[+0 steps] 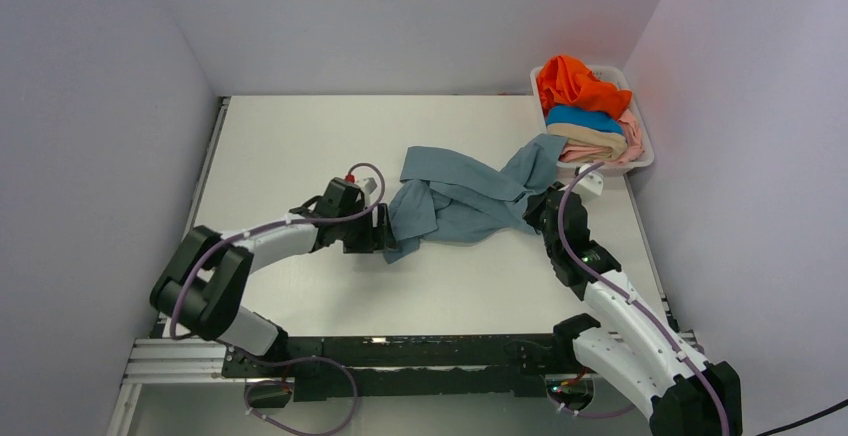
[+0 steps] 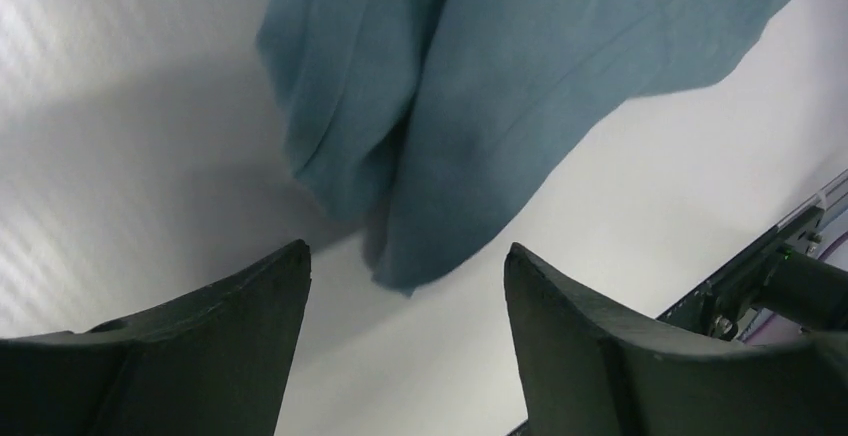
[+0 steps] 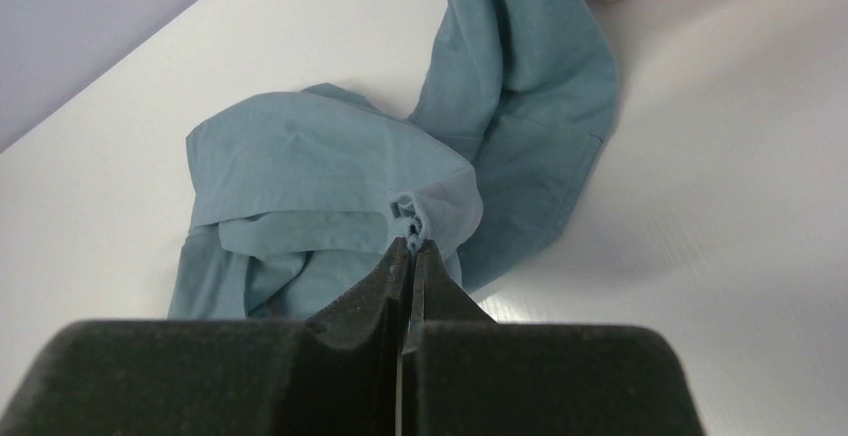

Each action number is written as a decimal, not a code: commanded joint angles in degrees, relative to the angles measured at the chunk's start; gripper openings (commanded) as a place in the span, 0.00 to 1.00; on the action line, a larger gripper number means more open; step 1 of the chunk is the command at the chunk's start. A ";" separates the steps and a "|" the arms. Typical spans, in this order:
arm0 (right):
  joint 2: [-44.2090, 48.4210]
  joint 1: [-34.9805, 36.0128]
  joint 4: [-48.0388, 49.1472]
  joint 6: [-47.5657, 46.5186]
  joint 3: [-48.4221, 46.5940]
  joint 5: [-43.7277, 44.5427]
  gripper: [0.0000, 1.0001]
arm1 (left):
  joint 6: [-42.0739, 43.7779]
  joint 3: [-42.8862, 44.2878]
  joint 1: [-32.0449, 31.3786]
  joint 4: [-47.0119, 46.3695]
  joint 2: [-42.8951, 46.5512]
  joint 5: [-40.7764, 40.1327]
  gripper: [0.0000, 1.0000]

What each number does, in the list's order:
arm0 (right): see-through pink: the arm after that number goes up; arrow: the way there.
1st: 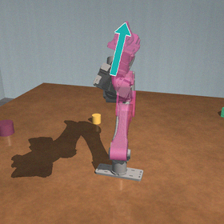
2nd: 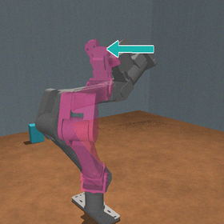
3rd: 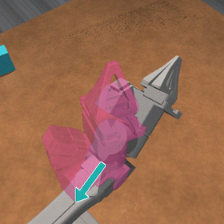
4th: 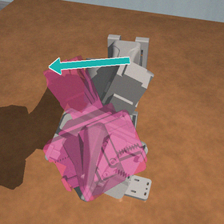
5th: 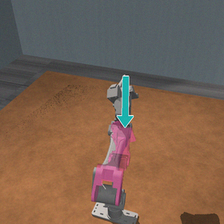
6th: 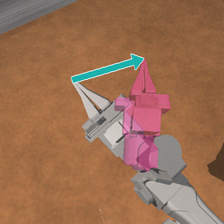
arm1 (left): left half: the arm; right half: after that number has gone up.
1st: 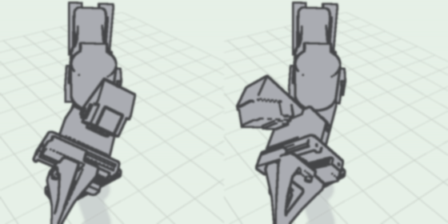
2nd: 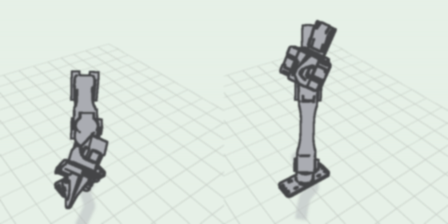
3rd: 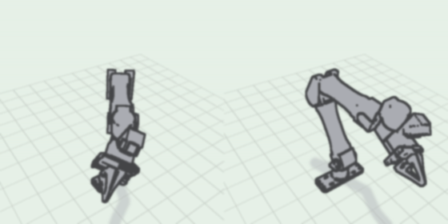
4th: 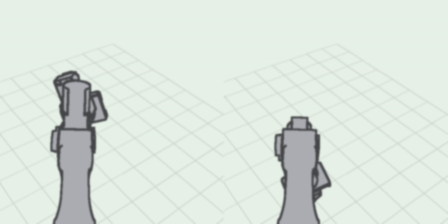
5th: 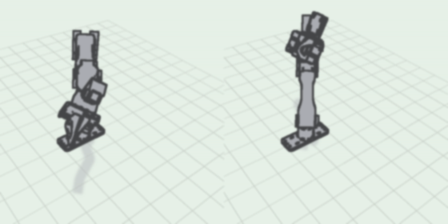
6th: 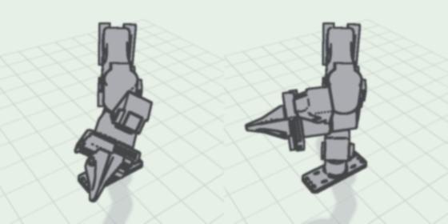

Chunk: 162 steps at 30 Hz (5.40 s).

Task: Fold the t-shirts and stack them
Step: Flatten out the tshirt

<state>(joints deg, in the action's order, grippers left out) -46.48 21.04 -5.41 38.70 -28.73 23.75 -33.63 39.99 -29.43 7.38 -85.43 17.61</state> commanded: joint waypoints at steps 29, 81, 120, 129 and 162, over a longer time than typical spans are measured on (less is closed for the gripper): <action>8.50 -0.21 -8.51 -19.67 -37.31 -17.41 0.00 | 8.36 40.39 -5.59 32.50 36.93 -53.44 0.00; -44.43 -1.84 -6.55 -11.08 -39.04 0.58 1.00 | 15.01 67.64 14.32 33.59 -28.45 -40.64 0.99; -59.27 -2.18 16.48 -6.51 -28.85 -1.28 1.00 | -0.38 -3.79 16.77 4.58 -1.57 -11.92 0.99; -73.52 -8.33 17.76 -5.43 -46.76 -8.61 1.00 | 0.06 -4.29 17.03 5.39 -0.30 -11.33 0.99; -61.66 -6.93 -22.24 -68.57 -49.42 -14.36 0.85 | 4.35 1.44 18.94 10.26 0.77 -14.96 0.99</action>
<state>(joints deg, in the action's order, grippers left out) -105.69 13.61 -21.85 -22.28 -73.38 9.34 -31.81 41.74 -11.64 14.72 -83.35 5.08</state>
